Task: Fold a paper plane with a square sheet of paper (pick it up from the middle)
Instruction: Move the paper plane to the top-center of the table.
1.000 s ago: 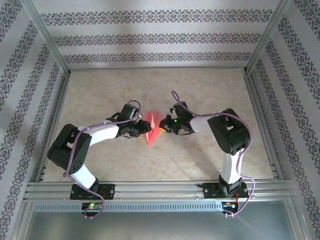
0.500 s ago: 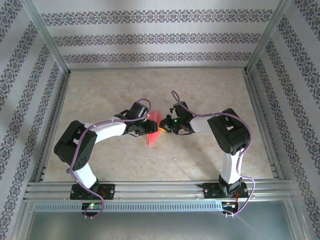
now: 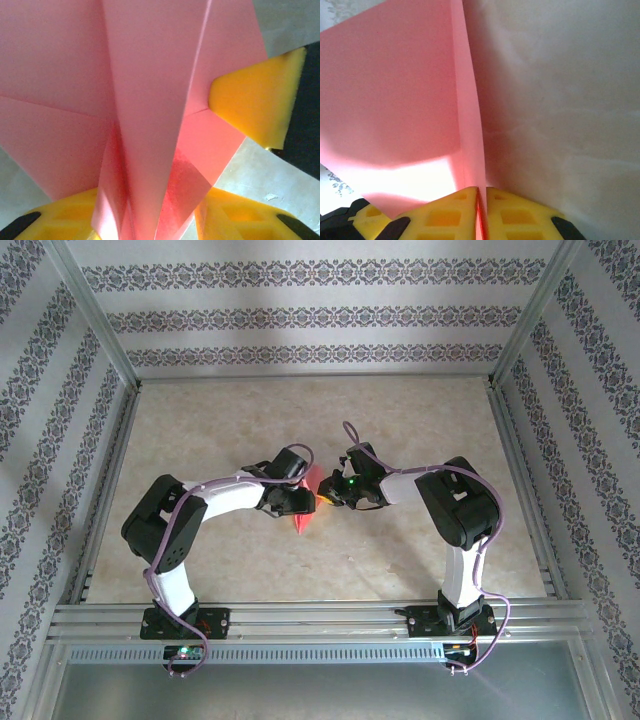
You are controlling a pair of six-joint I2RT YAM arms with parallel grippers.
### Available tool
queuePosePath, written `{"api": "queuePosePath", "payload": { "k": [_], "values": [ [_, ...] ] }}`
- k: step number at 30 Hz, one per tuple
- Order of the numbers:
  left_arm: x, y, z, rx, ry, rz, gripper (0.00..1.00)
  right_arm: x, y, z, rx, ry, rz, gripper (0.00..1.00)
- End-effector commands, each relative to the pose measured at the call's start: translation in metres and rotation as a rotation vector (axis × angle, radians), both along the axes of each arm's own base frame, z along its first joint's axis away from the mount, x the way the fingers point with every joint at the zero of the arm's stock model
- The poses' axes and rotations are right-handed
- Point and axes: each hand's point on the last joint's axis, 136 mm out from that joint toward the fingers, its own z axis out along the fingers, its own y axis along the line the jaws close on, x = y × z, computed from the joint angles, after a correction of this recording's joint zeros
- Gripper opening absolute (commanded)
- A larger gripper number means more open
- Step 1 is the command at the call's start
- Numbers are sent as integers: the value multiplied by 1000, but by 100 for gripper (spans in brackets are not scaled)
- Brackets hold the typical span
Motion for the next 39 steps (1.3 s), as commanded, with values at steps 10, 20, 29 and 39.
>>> {"api": "queuePosePath", "payload": {
  "k": [10,20,29,39],
  "values": [
    [3,11,-1,132,-11,-3,31,4,-1,10,24,-11,2,16],
    [6,15,-1,181,-4,-8,11,10,-19,30,-14,-85,-24,36],
    [4,48,15,380,-14,-43,9,15,-81,48,-195,-214,-128,55],
    [8,45,-7,410,44,-37,15,13,-101,47,-225,-215,-176,56]
  ]
}}
